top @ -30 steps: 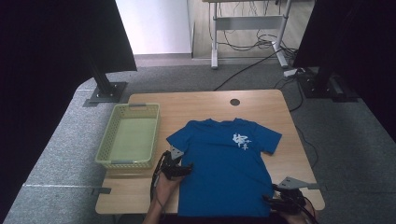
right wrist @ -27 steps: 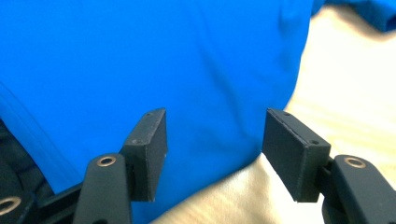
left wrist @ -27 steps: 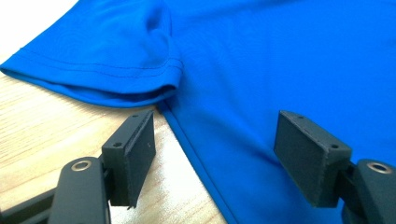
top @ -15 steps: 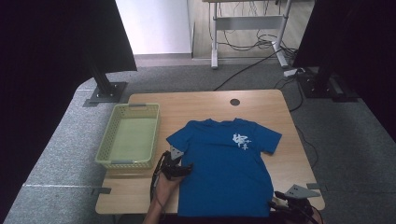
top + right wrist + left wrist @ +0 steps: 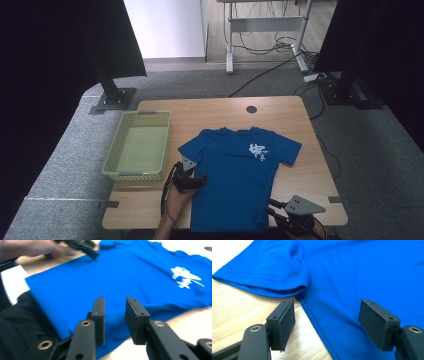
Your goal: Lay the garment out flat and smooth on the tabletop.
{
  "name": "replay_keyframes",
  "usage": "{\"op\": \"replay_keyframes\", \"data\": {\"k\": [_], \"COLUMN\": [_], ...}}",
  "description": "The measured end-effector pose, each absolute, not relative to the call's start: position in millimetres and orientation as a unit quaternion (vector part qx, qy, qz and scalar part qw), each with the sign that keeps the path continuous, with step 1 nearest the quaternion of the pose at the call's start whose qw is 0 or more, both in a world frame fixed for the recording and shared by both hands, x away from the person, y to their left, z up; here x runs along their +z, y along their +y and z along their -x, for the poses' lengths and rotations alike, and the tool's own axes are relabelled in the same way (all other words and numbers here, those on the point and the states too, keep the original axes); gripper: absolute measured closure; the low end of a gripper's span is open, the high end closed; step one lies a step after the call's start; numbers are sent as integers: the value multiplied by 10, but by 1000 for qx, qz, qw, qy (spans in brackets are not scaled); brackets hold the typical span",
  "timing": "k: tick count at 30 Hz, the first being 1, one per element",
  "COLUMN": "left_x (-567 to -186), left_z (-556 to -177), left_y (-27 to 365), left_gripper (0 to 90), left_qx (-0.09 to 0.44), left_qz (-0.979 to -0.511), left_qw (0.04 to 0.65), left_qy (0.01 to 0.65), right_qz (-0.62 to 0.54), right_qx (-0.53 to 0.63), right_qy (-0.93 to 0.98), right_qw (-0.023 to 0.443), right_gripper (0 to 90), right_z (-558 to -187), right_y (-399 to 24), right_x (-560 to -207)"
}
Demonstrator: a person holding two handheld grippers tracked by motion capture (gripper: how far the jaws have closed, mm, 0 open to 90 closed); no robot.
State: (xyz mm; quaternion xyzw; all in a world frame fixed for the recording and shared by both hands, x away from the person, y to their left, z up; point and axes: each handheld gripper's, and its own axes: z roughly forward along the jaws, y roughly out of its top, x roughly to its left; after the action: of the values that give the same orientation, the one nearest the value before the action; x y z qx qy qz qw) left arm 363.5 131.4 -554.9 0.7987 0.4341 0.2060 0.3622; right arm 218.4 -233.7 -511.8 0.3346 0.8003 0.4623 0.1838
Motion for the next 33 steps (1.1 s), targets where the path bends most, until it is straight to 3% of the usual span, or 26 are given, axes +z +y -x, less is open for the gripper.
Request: {"op": "replay_keyframes", "data": {"k": [5,18,21,25,33], "left_x": [-5549,-5549,-5549,-5549,-5549], "left_z": [-3637,-3634,-3634,-3634,-3634], "left_y": [1310,1308,1308,1308,1308], "left_gripper": [287,288,288,288,288], "left_qx": [207,208,208,208,208], "left_qz": [-798,-797,-797,-797,-798], "left_qw": [362,362,362,361,361], "left_qy": [435,436,436,436,436], "right_qz": [-363,-311,-305,-296,-306], "right_qx": [449,446,439,419,432], "right_qy": [800,834,840,851,840], "right_qw": [164,95,98,112,123], "right_gripper": [644,639,660,845,872], "right_z": [-2246,-2376,-2369,-2363,-2283], "right_y": [-2452,-2018,-1973,-1933,-2120], "right_x": [-5276,-5505,-5533,-5598,-5492]}}
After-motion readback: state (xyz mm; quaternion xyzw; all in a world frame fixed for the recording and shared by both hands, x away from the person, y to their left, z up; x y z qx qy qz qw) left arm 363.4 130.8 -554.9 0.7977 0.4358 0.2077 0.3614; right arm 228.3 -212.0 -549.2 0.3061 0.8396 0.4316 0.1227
